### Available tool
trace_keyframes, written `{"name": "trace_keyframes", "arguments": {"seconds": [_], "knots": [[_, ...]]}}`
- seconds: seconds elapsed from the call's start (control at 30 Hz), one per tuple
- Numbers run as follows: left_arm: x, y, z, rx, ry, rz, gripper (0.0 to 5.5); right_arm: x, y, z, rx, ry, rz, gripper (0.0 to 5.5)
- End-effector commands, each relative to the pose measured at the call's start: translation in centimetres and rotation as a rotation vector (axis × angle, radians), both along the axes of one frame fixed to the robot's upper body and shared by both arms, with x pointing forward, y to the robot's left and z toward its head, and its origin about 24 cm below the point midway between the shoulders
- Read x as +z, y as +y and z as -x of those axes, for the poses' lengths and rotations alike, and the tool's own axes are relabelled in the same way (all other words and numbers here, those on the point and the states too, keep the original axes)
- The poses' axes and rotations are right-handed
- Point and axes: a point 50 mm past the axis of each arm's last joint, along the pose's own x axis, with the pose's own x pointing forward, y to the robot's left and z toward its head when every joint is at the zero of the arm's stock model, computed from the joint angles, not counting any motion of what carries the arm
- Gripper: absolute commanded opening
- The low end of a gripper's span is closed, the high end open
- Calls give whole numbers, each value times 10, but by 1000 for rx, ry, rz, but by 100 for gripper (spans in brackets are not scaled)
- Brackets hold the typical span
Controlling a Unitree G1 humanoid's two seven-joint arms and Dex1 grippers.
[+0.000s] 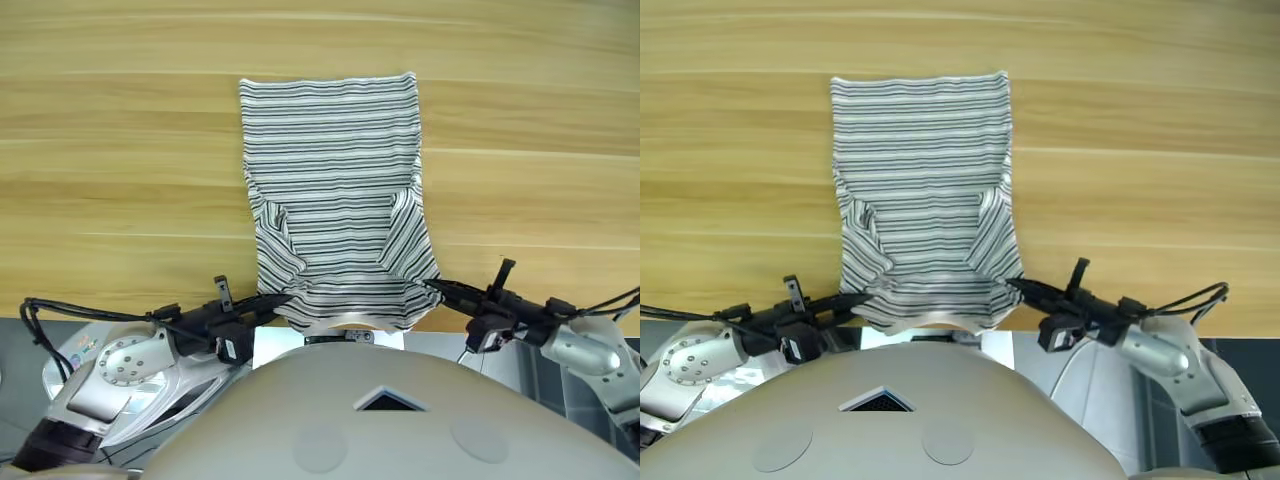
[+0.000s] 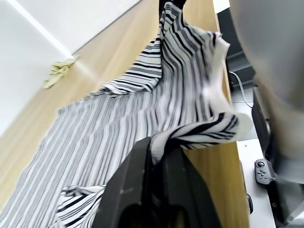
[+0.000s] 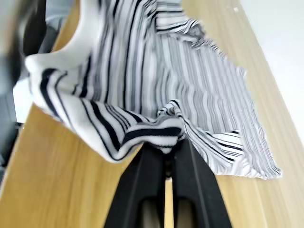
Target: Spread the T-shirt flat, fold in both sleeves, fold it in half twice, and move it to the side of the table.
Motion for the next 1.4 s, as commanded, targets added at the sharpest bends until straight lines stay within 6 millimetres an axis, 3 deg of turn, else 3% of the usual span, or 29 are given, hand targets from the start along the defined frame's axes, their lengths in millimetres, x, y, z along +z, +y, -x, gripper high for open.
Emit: {"name": "trace_keyframes", "arguments": {"seconds": [0.03, 0.1, 0.23, 0.4, 0.67, 0.87, 1.03, 1.07, 1.4], "knots": [[11, 9, -9, 69, -26, 43, 7, 20, -7, -21, -76, -61, -84, 0], [10, 11, -28, 131, -58, 97, 7, 26, 1, -38, -87, -88, -191, 0], [18, 5, -89, 325, -102, 331, 7, 36, 21, -94, -181, -158, -443, 0], [7, -4, -152, 541, -84, 409, 7, 16, 44, -133, -226, -120, -474, 0], [-12, -1, -205, 772, -119, 285, 7, -1, 51, -185, -401, -115, -453, 0], [-25, 1, -223, 849, -121, 254, 7, -15, 49, -219, -561, -106, -427, 0], [-30, -2, -232, 866, -95, 279, 7, -16, 55, -242, -667, -107, -449, 95], [-30, 0, -234, 885, -90, 286, 43, -16, 56, -246, -690, -104, -451, 113], [-20, 7, -267, 1087, -75, 460, 186, -30, 56, -265, -1082, -15, -495, 283]]}}
